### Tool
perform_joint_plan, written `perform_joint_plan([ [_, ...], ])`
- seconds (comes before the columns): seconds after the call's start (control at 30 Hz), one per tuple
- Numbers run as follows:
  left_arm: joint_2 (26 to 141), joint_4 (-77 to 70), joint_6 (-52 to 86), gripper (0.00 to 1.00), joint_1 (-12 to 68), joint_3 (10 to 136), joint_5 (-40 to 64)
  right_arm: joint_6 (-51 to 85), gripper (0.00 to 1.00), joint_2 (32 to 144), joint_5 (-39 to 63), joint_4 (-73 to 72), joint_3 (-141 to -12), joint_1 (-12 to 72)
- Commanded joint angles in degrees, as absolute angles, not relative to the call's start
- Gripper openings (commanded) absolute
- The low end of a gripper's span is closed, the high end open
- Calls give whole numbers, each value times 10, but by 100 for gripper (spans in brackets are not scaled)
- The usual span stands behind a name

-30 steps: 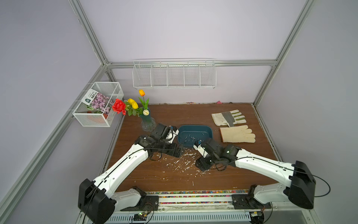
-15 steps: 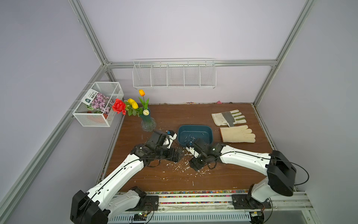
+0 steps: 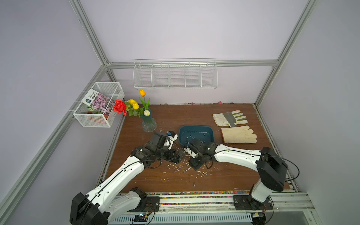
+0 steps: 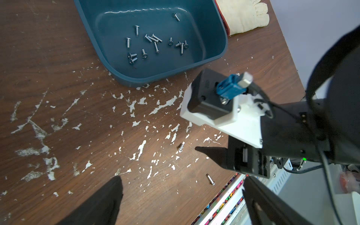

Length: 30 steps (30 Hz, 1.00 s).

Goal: Put the screws on the desktop into the storage box
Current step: Pick up the screw from the center of the board.

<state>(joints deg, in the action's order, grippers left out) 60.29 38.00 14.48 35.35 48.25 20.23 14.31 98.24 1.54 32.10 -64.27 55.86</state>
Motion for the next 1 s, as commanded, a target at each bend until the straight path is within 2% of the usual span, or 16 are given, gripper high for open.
perform_joint_plan([
  [0.0, 585, 374, 133, 100, 351, 482, 208, 136, 58, 999, 22, 310, -651, 562],
  [0.97, 584, 375, 133, 100, 340, 483, 202, 143, 47, 1028, 41, 277, -646, 573],
])
